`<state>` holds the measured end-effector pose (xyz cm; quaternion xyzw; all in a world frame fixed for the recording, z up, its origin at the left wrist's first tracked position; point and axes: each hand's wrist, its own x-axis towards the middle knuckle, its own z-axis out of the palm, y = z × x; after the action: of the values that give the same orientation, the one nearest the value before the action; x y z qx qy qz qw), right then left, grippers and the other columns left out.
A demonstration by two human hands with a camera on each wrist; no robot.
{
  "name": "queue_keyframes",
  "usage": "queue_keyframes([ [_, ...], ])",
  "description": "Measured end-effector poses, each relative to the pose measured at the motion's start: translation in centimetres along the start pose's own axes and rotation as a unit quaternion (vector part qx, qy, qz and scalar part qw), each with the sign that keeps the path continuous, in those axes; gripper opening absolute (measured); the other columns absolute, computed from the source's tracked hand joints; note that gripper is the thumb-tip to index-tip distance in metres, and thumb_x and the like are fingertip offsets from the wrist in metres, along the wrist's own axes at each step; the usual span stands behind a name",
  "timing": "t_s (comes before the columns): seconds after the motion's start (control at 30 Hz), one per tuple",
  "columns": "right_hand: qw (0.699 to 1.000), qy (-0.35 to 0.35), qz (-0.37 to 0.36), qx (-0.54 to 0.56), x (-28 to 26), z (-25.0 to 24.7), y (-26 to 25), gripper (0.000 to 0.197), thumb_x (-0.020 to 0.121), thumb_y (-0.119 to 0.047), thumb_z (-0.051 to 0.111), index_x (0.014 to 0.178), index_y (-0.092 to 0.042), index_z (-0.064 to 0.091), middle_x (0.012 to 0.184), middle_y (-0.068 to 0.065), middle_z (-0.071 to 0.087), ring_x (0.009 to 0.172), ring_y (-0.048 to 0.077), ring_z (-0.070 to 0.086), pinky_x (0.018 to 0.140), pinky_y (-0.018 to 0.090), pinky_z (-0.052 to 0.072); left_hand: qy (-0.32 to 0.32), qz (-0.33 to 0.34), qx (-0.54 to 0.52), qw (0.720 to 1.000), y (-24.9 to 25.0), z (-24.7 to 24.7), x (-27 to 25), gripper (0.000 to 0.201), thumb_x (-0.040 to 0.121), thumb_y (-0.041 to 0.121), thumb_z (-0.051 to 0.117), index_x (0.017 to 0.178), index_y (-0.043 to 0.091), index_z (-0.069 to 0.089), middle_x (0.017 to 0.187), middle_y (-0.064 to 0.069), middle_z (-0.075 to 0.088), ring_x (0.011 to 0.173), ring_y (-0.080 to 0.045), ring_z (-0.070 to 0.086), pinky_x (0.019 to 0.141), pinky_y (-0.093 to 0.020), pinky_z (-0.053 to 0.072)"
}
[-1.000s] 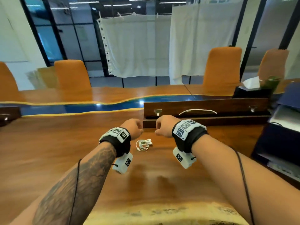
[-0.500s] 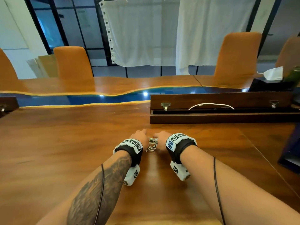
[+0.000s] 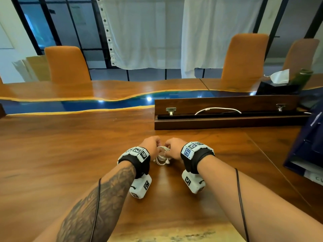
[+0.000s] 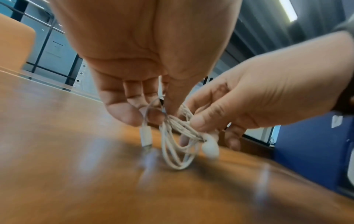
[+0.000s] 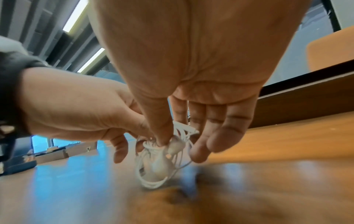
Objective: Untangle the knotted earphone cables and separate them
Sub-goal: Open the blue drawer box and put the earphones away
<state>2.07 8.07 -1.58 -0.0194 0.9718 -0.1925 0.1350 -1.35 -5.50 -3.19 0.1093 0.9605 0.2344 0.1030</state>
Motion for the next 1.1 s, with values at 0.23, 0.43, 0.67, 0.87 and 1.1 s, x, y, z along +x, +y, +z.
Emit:
queue_keyframes([
  [0.23,0.995,0.093,0.009,-0.020,-7.6,-6.7,0.4,0.018,0.093,-0.021,0.066,0.108,-0.012,0.072,0.098,0.006,0.072,0.091,0.023,0.068,0.079,0.035,0.055,0.022,0.115,-0.114,0.987,5.8,-3.3,-3.7,0.008,0.095,0.018,0.065,0.093,0.016,0.058,0.086,-0.007,0.073,0.069,-0.021,0.066,0.065,-0.042,0.061],
  [0.43,0.978,0.202,0.041,-0.021,-16.4,-13.9,2.1,0.021,0.093,-0.018,0.065,0.111,-0.018,0.054,0.102,0.004,0.063,0.087,0.022,0.061,0.065,0.031,0.045,0.051,0.231,-0.147,0.960,15.3,-6.7,-7.6,0.009,0.095,0.022,0.067,0.099,0.020,0.059,0.093,0.001,0.070,0.078,-0.014,0.067,0.059,-0.023,0.049],
  [0.67,0.949,0.291,0.102,-0.067,-28.4,-20.6,5.8,0.021,0.095,-0.024,0.062,0.111,-0.020,0.048,0.106,0.004,0.059,0.093,0.024,0.057,0.074,0.034,0.043,0.042,0.341,-0.195,0.919,27.6,-7.6,-13.0,0.017,0.093,0.019,0.069,0.100,0.022,0.053,0.091,-0.006,0.074,0.077,-0.022,0.071,0.061,-0.034,0.057],
  [0.87,0.935,0.310,0.155,-0.080,-36.5,-23.8,10.7,0.020,0.092,-0.025,0.067,0.105,-0.018,0.055,0.101,0.003,0.066,0.080,0.020,0.061,0.058,0.029,0.042,-0.005,0.385,-0.228,0.894,36.0,-5.0,-17.0,0.018,0.094,0.017,0.068,0.099,0.021,0.050,0.077,-0.002,0.066,0.062,-0.016,0.063,0.045,-0.030,0.050],
  [1.1,0.935,0.274,0.216,-0.068,-39.4,-24.5,16.5,0.023,0.092,-0.015,0.068,0.114,-0.014,0.058,0.083,-0.002,0.062,0.070,0.016,0.060,0.053,0.024,0.045,-0.032,0.395,-0.192,0.898,42.1,-0.8,-17.6,0.015,0.095,0.002,0.050,0.095,0.016,0.057,0.096,-0.013,0.065,0.079,-0.024,0.062,0.060,-0.031,0.049],
])
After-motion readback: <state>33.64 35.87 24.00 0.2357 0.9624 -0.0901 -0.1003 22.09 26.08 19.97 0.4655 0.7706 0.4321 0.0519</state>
